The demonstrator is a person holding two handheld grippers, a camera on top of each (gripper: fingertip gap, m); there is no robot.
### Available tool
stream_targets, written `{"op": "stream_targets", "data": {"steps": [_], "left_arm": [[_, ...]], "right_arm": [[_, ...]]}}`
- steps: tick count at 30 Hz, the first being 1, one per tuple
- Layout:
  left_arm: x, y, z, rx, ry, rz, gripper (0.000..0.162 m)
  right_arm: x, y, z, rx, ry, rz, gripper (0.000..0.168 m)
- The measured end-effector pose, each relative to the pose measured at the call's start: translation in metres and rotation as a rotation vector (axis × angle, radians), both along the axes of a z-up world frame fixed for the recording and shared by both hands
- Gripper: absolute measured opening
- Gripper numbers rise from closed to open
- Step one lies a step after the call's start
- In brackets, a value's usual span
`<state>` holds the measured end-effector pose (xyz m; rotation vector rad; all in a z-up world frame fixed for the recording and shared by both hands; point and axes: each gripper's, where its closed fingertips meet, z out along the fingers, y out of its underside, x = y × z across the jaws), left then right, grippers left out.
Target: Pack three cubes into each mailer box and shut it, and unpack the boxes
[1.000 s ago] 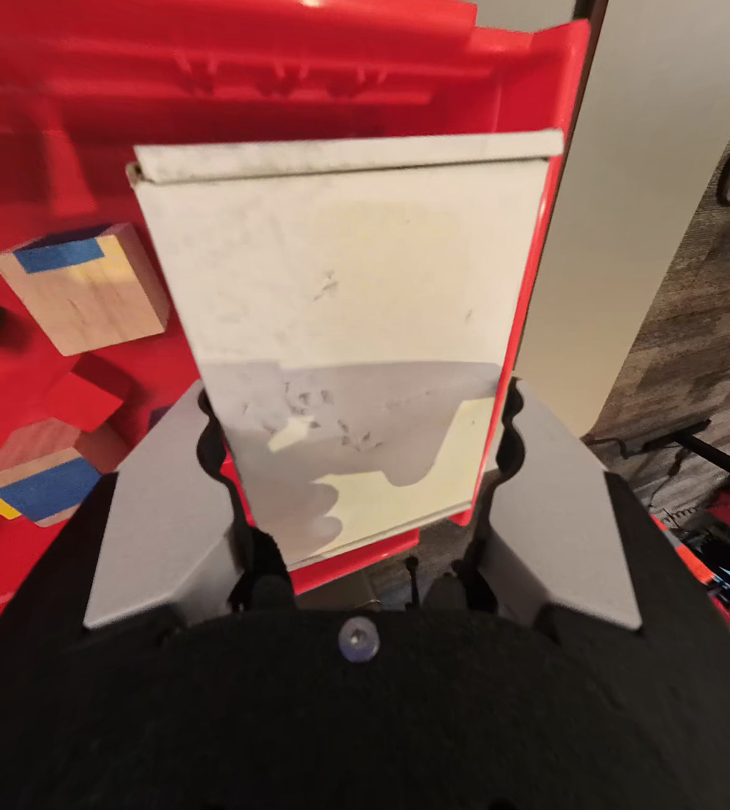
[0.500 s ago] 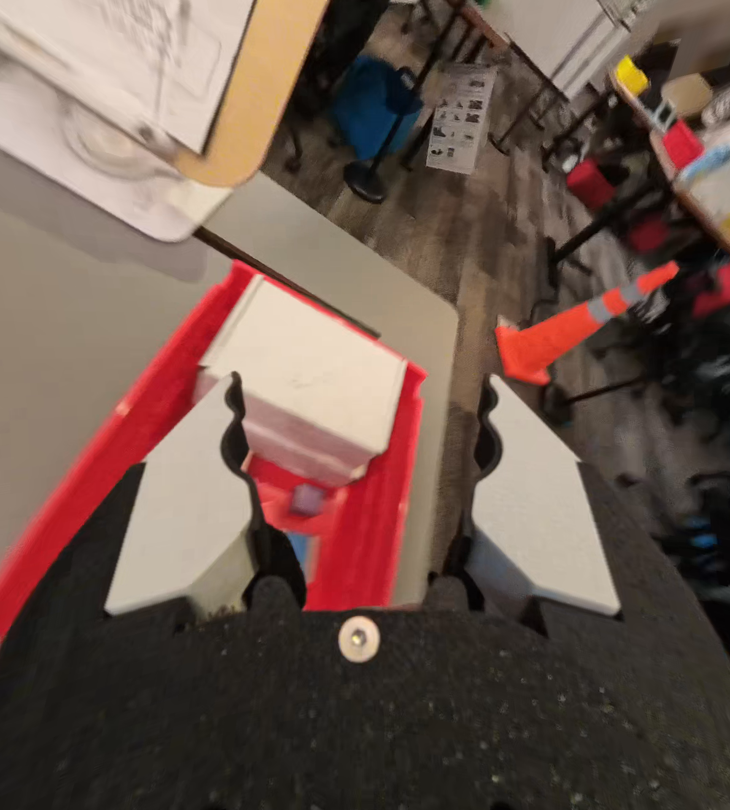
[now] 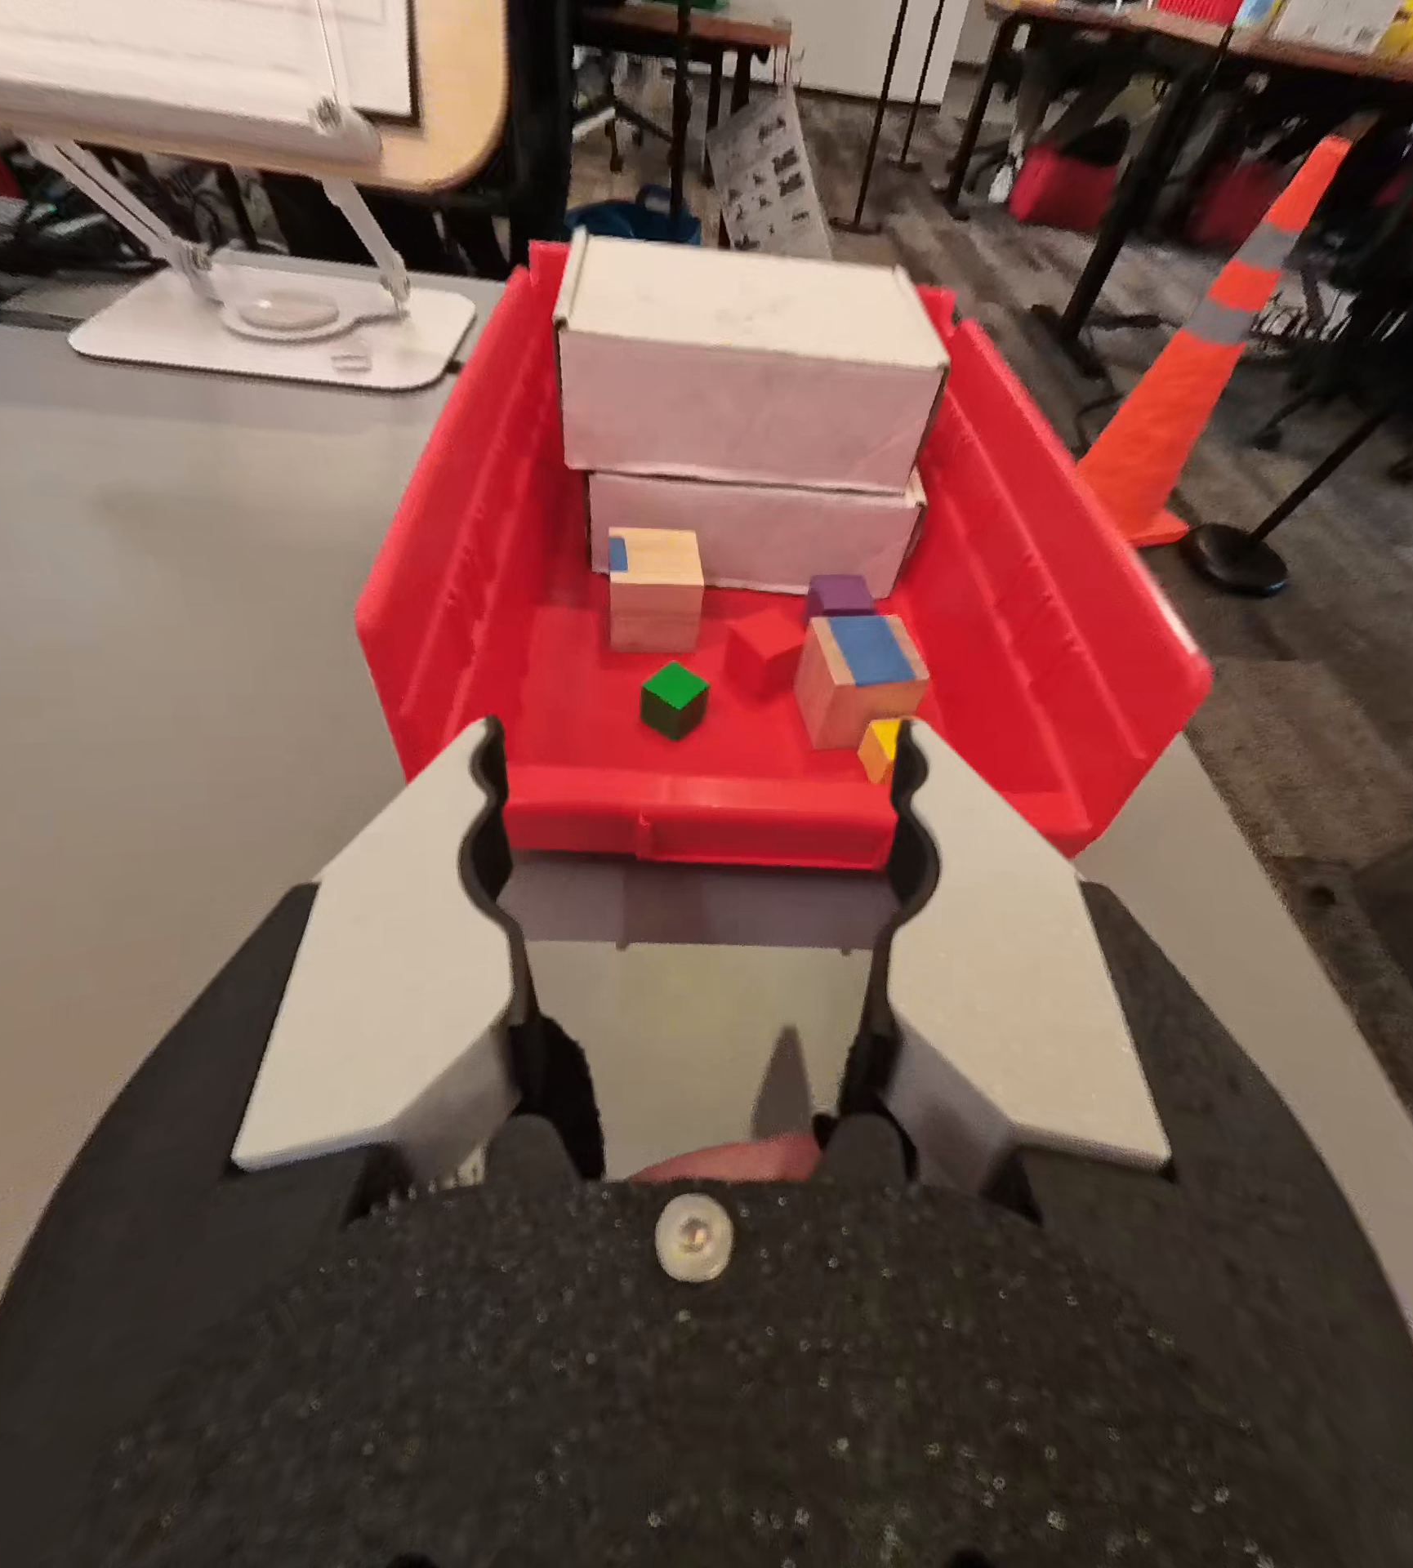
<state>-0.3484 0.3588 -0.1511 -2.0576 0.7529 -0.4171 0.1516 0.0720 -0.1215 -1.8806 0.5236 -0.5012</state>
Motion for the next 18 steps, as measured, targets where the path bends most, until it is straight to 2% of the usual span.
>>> {"op": "stream_targets", "data": {"steps": [3,8,18], "left_arm": [[-0.003,0.002,-0.002,0.019,0.031,0.012,0.03],[-0.004,0.004,-0.005,-0.01,0.012,0.03,0.031],[-0.011,0.008,-0.008,0.005,0.054,0.053,0.032]], "right_arm": [[-0.004,0.003,-0.005,0.023,0.062,0.019,0.09],[-0.018,0.007,-0.007,-0.004,0.067,0.07,0.081],[-0.029,0.011,-0.011,-0.011,0.104,0.108,0.08]]}}
